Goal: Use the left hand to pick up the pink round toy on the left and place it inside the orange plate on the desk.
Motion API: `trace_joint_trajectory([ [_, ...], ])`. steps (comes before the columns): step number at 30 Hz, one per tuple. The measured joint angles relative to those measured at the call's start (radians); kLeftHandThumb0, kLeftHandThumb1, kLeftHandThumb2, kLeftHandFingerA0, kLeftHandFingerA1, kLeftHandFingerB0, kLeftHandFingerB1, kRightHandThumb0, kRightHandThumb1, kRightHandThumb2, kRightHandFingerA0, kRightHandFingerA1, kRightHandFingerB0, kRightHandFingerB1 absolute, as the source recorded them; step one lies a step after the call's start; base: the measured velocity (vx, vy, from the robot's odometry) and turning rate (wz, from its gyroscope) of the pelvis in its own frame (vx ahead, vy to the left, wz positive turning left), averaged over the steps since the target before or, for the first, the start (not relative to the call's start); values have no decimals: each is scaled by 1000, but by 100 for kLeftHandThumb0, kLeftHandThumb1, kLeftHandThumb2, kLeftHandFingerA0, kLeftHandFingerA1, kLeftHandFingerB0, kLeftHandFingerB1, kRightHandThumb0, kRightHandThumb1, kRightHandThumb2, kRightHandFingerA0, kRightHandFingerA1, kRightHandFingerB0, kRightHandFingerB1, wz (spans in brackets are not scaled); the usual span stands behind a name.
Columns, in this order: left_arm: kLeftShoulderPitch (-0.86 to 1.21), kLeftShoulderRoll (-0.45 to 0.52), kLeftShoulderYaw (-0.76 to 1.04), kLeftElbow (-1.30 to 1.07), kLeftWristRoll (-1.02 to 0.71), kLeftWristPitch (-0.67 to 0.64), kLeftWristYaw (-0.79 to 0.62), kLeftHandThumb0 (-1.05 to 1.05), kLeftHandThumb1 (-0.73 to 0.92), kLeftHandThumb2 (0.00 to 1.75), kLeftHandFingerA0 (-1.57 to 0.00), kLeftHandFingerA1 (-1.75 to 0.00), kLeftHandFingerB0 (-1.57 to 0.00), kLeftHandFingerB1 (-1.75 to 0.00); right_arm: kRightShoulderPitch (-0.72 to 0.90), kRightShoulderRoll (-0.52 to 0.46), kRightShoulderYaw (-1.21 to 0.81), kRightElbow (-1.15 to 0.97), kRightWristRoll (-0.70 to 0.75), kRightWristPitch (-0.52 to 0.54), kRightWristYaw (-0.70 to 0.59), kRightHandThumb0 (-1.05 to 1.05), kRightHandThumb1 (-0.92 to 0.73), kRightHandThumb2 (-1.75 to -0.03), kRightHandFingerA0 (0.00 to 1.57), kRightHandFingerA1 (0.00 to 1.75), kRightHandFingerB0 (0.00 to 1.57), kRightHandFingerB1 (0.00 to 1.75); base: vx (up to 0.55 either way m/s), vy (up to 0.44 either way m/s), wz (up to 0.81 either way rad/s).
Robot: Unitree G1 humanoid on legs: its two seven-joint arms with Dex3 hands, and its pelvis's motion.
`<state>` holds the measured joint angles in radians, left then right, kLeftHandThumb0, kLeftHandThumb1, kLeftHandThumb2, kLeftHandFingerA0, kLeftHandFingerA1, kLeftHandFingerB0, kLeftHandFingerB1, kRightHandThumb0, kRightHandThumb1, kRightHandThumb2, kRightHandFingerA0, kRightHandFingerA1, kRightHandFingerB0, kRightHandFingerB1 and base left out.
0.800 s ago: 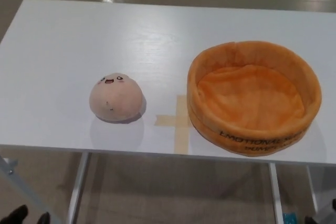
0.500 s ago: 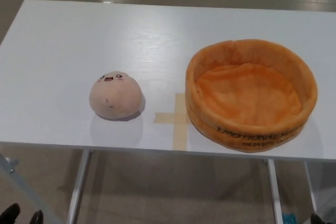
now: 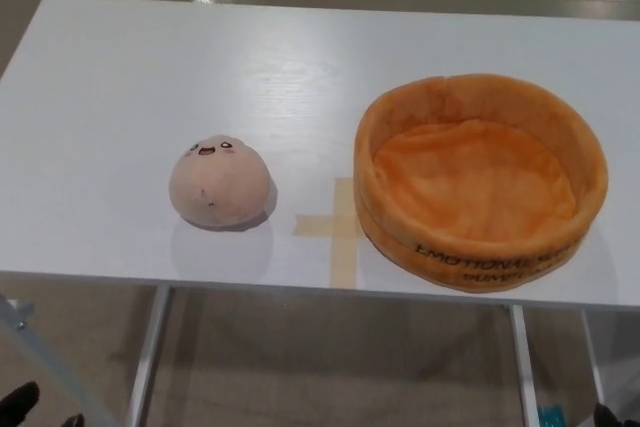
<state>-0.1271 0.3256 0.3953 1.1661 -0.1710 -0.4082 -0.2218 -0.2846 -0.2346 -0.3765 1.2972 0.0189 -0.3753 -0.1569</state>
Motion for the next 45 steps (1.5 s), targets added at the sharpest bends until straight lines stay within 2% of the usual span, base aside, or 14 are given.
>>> trace_joint_trajectory([
  [2, 23, 17, -28, -49, 2, -11, -34, -35, 45, 54, -33, -34, -37, -34, 0, 0, 0, 0, 0, 0, 1, -20, -31, -92, 27, 67, 18, 60, 0, 0, 0],
  [6, 59, 38, -61, -137, 1, -21, -91, -51, 34, 68, -38, -43, -39, -46, 0, 0, 0, 0, -1, 0, 1, -26, -40, -77, 19, 77, 17, 62, 0, 0, 0],
  [7, 80, 47, -74, -185, -1, -21, -112, -22, 33, 87, -9, -52, -10, -50, -1, 0, 0, 0, -1, 0, 2, -23, -39, -77, 19, 78, 18, 62, 0, 0, 0],
  [11, 144, 79, -114, -357, -10, -21, -180, -21, 33, 87, -8, -51, -8, -50, -2, 1, 0, -1, -1, 0, 2, -26, -40, -77, 19, 80, 17, 65, 0, 0, 0],
  [13, 166, 94, -127, -417, -14, -20, -203, -21, 32, 86, -9, -52, -10, -50, -3, 1, 0, -1, -2, 0, 2, -28, -39, -78, 20, 76, 17, 63, 0, 0, 0],
  [14, 195, 115, -144, -490, -23, -19, -234, -34, 39, 59, -17, -33, -25, -36, -4, 1, 0, -1, -2, 0, 2, -25, -39, -78, 19, 76, 18, 63, 0, 0, 0],
  [26, 383, 296, -177, -949, -112, -3, -418, -42, 47, 55, -29, -31, -30, -32, -5, 1, 0, -1, -3, 0, 3, -24, -37, -78, 20, 78, 18, 63, 0, 0, 0],
  [27, 397, 313, -174, -989, -125, -2, -434, -63, 40, 77, -29, -44, -27, -43, -6, 1, 0, -1, -3, 0, 3, -26, -28, -92, 29, 68, 20, 61, 0, 0, 0],
  [31, 442, 376, -147, -1150, -186, 5, -502, -64, 40, 77, -38, -48, -31, -42, -11, 2, 0, -1, -3, 0, 3, -27, -37, -77, 22, 79, 19, 64, 0, 0, 0],
  [34, 458, 406, -128, -1233, -224, 9, -535, -30, 40, 58, -23, -35, -27, -34, -12, 2, 0, -1, -3, 0, 3, -26, -38, -77, 22, 77, 19, 64, 0, 0, 0],
  [37, 474, 420, -98, -1339, -277, 18, -564, -28, 40, 57, -14, -34, -19, -32, -14, 1, 0, -1, -3, 0, 3, -21, -31, -94, 28, 68, 19, 61, 0, 0, 0],
  [38, 474, 422, -89, -1374, -293, 22, -568, -30, 43, 60, -7, -21, -12, -30, -14, 1, 0, -1, -3, 0, 3, -24, -38, -77, 19, 83, 17, 70, 0, 0, 0],
  [40, 442, 417, -78, -1440, -321, 25, -569, -26, 40, 66, 0, -17, -10, -33, -14, 1, 0, -1, -3, 0, 2, -20, -29, -93, 26, 68, 16, 60, 0, 0, 4],
  [45, 223, 388, -82, -1490, -320, 29, -534, -18, 36, 63, 0, -14, -5, -27, -21, 0, 0, -1, -1, -2, 5, -27, -37, -76, 22, 79, 19, 65, 0, 0, 0],
])
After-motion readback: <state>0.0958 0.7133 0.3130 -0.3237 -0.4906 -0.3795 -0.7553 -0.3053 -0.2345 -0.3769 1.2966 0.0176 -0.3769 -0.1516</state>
